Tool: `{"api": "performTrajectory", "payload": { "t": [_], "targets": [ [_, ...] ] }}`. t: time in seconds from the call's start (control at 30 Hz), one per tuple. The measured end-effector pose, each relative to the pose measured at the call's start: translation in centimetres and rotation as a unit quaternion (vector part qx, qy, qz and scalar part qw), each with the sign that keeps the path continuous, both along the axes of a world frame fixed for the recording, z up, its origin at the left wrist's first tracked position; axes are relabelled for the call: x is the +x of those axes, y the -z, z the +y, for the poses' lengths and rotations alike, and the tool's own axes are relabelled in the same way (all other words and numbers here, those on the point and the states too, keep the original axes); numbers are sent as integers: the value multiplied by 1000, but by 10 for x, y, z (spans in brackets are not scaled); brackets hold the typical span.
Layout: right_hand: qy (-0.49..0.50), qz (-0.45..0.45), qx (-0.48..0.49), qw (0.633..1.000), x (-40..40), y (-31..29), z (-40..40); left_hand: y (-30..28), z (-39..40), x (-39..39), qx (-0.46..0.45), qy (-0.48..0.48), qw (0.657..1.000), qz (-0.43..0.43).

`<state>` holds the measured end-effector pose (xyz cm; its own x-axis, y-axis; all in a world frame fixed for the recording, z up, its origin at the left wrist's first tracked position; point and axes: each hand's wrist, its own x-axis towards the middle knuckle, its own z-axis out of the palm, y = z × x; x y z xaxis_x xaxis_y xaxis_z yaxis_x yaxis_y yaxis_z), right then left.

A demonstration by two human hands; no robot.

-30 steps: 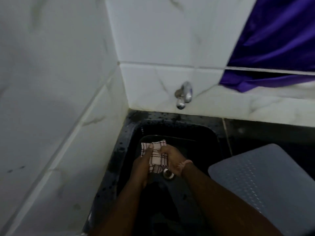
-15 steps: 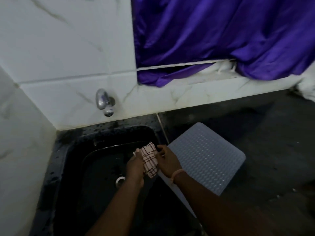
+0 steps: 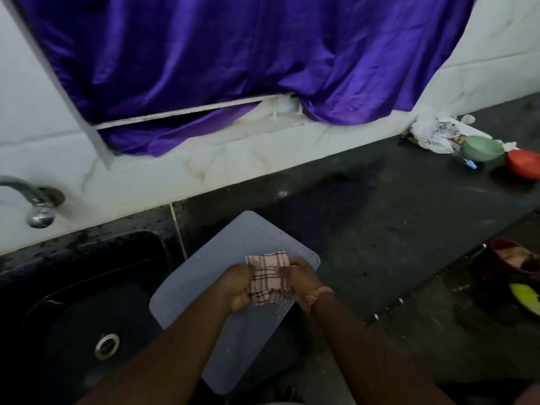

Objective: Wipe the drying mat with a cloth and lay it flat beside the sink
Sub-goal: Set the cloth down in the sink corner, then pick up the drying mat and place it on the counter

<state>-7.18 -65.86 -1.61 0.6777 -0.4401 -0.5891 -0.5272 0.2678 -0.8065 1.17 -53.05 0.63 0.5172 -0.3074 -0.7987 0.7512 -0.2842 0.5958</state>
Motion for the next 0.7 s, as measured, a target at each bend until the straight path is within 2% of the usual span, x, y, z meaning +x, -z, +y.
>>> {"api": "performTrajectory", "payload": {
  "t": [0.13, 0.23, 0.33, 0.53, 0.63, 0.7],
  "targets": [
    [152, -21, -30, 988, -19, 16, -71, 0, -71, -23, -63, 110, 991, -37],
    [187, -13, -132, 973, -30, 17, -120, -2, -120, -38, -80, 127, 989, -16],
    [219, 13, -173, 960, -34, 24, -156, 1, -159, -48, -95, 128, 987, 20],
    [186, 92, -254, 945, -32, 57, -167, 26, -188, -52, -61, 104, 992, 32],
    [126, 209, -398, 884, -32, 49, -153, 29, -185, -53, -61, 88, 994, 15],
    [94, 230, -463, 851, -28, 42, -143, 32, -175, -51, -33, 64, 997, -33]
  ]
}}
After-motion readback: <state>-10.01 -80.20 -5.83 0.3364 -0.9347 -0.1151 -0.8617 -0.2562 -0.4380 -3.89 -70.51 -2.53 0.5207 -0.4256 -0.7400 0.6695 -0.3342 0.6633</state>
